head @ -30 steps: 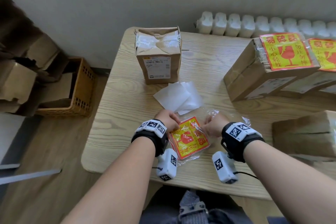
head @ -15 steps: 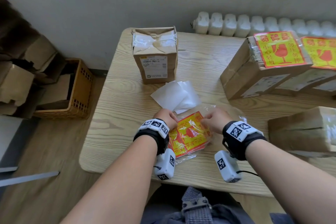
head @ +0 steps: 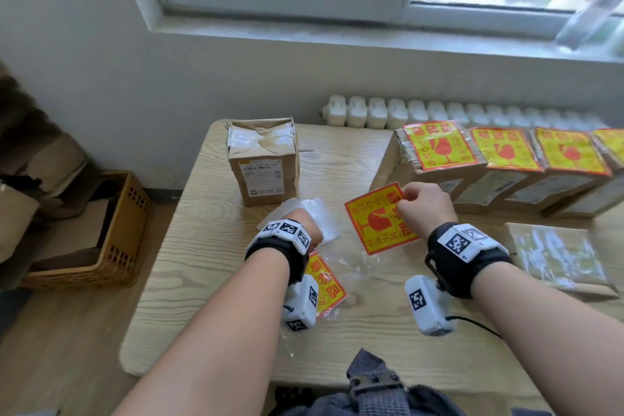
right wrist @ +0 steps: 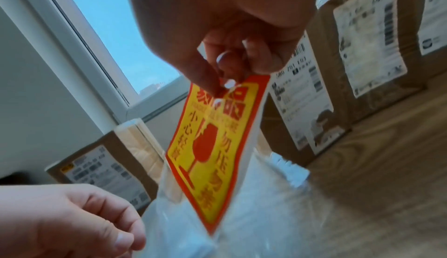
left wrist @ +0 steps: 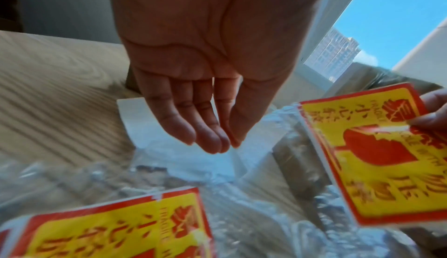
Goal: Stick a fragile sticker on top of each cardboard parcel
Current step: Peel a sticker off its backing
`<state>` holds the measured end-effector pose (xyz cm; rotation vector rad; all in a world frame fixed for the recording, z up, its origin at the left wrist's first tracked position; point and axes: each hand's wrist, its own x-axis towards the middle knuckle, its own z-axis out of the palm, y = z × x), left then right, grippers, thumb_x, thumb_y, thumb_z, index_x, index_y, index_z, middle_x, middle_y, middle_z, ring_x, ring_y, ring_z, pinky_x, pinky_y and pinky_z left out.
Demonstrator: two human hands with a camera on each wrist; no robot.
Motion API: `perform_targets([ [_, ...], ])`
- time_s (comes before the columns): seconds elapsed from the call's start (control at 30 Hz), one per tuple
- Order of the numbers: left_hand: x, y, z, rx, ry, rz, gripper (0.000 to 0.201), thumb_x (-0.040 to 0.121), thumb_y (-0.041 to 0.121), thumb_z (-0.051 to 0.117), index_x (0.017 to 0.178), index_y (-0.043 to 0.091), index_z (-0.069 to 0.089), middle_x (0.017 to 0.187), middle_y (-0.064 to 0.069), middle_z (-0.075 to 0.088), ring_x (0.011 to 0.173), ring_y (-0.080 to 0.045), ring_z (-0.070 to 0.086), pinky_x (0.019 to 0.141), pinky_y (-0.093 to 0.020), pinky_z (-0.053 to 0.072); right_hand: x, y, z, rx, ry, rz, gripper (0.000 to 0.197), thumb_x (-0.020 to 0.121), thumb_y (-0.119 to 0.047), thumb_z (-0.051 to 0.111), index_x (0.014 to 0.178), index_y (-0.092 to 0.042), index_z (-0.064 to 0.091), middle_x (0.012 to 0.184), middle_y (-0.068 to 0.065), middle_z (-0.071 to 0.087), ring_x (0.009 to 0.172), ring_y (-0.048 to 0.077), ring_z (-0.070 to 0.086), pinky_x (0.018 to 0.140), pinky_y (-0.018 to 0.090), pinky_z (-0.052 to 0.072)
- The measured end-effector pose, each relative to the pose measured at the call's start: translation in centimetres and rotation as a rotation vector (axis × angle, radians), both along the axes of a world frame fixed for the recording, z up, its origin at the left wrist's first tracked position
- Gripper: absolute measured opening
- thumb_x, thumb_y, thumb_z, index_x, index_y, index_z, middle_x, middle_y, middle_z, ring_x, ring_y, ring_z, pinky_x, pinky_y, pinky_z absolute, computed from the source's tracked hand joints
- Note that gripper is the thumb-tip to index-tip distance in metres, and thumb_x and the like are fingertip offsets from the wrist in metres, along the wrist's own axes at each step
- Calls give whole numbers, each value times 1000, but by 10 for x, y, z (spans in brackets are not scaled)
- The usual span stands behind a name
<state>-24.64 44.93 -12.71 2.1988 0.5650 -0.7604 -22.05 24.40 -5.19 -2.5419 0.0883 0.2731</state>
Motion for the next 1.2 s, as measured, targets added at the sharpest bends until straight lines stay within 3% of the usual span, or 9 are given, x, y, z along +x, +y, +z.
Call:
perform_targets([
  [0.13, -5, -2, 47, -318, -5, 33, 15, 88, 5, 64, 101, 5, 72, 70, -3, 68, 59, -9, 59, 57, -17, 50, 9, -4, 18, 96, -123, -74, 20, 84, -17, 53, 95, -21, 68, 94, 4, 66, 91, 26, 60, 82, 38, 53],
  [0.27, -7, -2, 66, -438, -62, 0, 26, 84, 6, 71, 110, 7, 71, 79, 2, 68, 74, -6, 61, 67, -17, 52, 10, 1, 20, 138, -107, -60, 12, 89, -16, 54, 91, -22, 63, 92, 4, 65, 90, 24, 62, 82, 39, 54],
  [0.37, -5, 2, 65, -438, -74, 21, 20, 83, 7, 72, 103, 8, 73, 78, 1, 67, 72, -7, 59, 66, -18, 52, 9, 5, 18, 139, -91, -47, 12, 90, -17, 55, 97, -21, 64, 94, 3, 65, 92, 24, 63, 85, 42, 55],
  [0.5, -8, 5, 60, -457, -79, 31, 9, 83, 6, 71, 81, 14, 71, 72, 2, 67, 64, -5, 55, 64, -18, 50, 11, 10, 15, 142, -78, -37, 19, 92, -20, 55, 107, -17, 66, 95, 1, 65, 91, 21, 63, 78, 35, 54],
  [0.73, -8, 6, 61, -486, -73, 52, 11, 85, 7, 68, 78, 14, 67, 66, 5, 67, 62, -4, 56, 64, -18, 51, 11, 12, 12, 147, -54, -44, 22, 94, -20, 55, 113, -15, 64, 97, 1, 65, 85, 17, 61, 67, 27, 49],
  [0.9, -8, 6, 62, -521, -37, 78, 15, 88, 7, 63, 75, 14, 64, 57, 7, 67, 61, -5, 56, 63, -19, 49, 9, 15, 12, 108, 2, -24, 33, 88, -22, 66, 119, -18, 56, 97, -3, 61, 84, 15, 60, 70, 28, 53],
  [1.0, -7, 8, 64, -556, -41, 114, 14, 88, 6, 64, 75, 13, 64, 60, 4, 67, 62, -6, 57, 65, -21, 50, 4, 21, 13, 32, -70, 0, 47, 82, -19, 73, 122, -21, 48, 100, -4, 58, 86, 15, 55, 71, 27, 45],
  [1.07, -5, 9, 66, -580, -50, 136, 15, 87, 6, 64, 74, 13, 64, 62, 3, 67, 62, -7, 57, 66, -22, 51, 0, 27, 15, 5, -149, 39, 46, 81, -18, 73, 119, -21, 48, 107, -3, 55, 89, 15, 53, 74, 27, 41],
  [1.2, -4, 11, 70, -643, -76, 186, 13, 86, 4, 65, 77, 13, 66, 61, 4, 68, 62, -7, 58, 66, -22, 52, -5, 36, 18, -74, -185, 106, 22, 79, -30, 74, 94, -26, 59, 111, -3, 45, 92, 17, 55, 81, 30, 46],
])
